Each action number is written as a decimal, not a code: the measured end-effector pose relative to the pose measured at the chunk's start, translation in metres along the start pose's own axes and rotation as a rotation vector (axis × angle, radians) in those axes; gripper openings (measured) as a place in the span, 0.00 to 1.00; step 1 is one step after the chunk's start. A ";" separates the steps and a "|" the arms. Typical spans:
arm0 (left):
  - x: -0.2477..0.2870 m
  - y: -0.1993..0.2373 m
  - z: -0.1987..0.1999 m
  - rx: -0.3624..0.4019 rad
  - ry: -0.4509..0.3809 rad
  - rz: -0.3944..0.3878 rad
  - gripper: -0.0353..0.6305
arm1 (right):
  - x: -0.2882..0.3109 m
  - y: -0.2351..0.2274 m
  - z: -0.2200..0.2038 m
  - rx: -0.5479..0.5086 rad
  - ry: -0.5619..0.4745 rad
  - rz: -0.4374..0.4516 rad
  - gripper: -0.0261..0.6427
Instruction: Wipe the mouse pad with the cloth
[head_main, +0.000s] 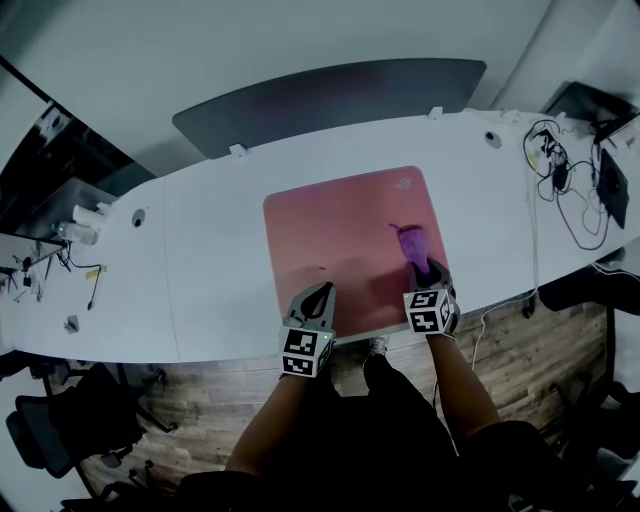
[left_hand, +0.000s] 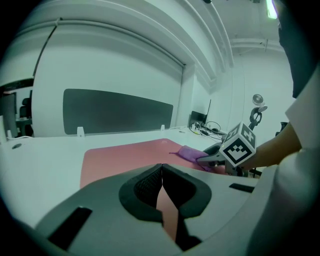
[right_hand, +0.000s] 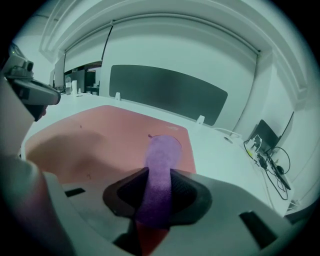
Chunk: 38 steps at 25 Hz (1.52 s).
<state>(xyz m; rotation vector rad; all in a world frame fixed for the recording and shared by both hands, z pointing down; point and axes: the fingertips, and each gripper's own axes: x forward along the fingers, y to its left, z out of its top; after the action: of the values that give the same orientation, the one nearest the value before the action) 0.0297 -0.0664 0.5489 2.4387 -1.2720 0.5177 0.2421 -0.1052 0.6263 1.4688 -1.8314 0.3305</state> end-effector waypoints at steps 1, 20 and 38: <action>0.004 -0.004 0.002 0.000 -0.002 -0.002 0.09 | 0.000 -0.007 -0.003 0.002 0.003 -0.006 0.23; 0.027 -0.023 -0.001 -0.004 0.020 -0.008 0.09 | 0.000 -0.068 -0.025 0.014 -0.005 -0.113 0.22; -0.044 0.060 -0.035 -0.082 0.030 0.070 0.09 | -0.033 0.153 0.065 0.079 -0.104 0.225 0.23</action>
<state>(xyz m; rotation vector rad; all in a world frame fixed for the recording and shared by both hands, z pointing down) -0.0491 -0.0515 0.5670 2.3182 -1.3432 0.5078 0.0782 -0.0744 0.5962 1.3559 -2.0945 0.4487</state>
